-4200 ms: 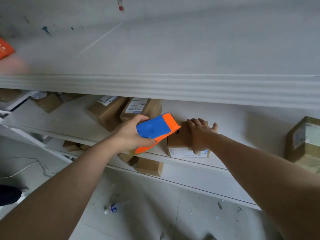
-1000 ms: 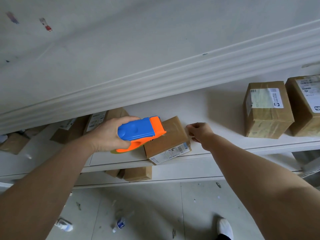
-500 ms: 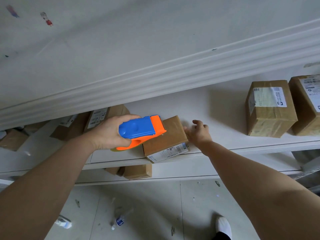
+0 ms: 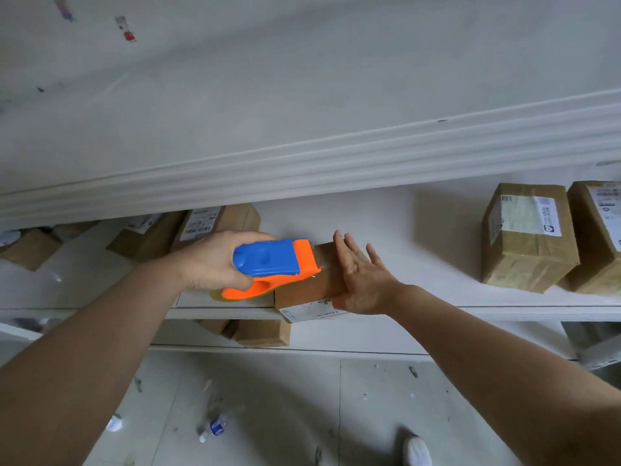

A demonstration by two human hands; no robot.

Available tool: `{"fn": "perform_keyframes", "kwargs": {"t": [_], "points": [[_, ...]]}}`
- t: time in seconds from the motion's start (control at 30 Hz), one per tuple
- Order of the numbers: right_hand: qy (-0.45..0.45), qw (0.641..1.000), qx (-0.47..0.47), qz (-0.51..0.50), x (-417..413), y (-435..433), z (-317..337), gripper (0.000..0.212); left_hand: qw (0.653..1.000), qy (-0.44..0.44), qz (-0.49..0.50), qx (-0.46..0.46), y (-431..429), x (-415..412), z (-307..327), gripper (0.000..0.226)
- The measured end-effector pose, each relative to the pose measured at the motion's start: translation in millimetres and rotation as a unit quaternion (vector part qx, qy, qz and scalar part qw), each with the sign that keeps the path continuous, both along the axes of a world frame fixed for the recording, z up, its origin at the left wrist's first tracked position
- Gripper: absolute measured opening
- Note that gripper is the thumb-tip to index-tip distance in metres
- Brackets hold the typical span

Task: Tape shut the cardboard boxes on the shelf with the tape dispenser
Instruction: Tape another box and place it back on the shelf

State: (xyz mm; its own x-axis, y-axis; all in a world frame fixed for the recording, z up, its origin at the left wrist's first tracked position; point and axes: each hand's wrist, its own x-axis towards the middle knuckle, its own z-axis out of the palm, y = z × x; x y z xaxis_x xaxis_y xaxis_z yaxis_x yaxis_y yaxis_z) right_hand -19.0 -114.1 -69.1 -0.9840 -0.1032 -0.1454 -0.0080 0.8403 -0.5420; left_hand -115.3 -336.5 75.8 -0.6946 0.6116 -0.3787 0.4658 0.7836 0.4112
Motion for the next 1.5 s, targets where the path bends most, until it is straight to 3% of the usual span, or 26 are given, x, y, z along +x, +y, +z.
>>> {"fn": "perform_keyframes", "kwargs": {"t": [0.2, 0.4, 0.57, 0.9, 1.23, 1.5], "points": [[0.036, 0.993, 0.111, 0.005, -9.5, -21.4, 13.0, 0.122, 1.0, 0.01, -0.021, -0.004, -5.3, -4.7, -2.0, 0.067], [-0.018, 0.97, 0.242, -0.005, -17.0, -40.6, 13.0, 0.133, 0.997, 0.027, -0.071, -0.032, -8.6, -10.1, -3.6, 0.068], [-0.029, 0.98, 0.194, -0.033, -19.4, -40.3, 8.6, 0.133, 0.993, 0.07, -0.086, -0.045, -24.9, -25.2, -14.9, 0.093], [-0.036, 0.973, 0.225, -0.045, -19.2, -39.6, 8.5, 0.133, 0.999, 0.048, -0.019, -0.001, -124.6, -60.2, -21.1, 0.089], [-0.037, 0.972, 0.229, -0.046, -16.7, -43.4, 11.1, 0.132, 0.998, 0.044, -0.04, -0.014, -124.2, -55.5, -49.8, 0.087], [-0.043, 0.972, 0.224, -0.056, -15.5, -43.2, 11.5, 0.131, 0.999, 0.03, -0.024, 0.031, -120.5, -44.3, -53.9, 0.082]]}}
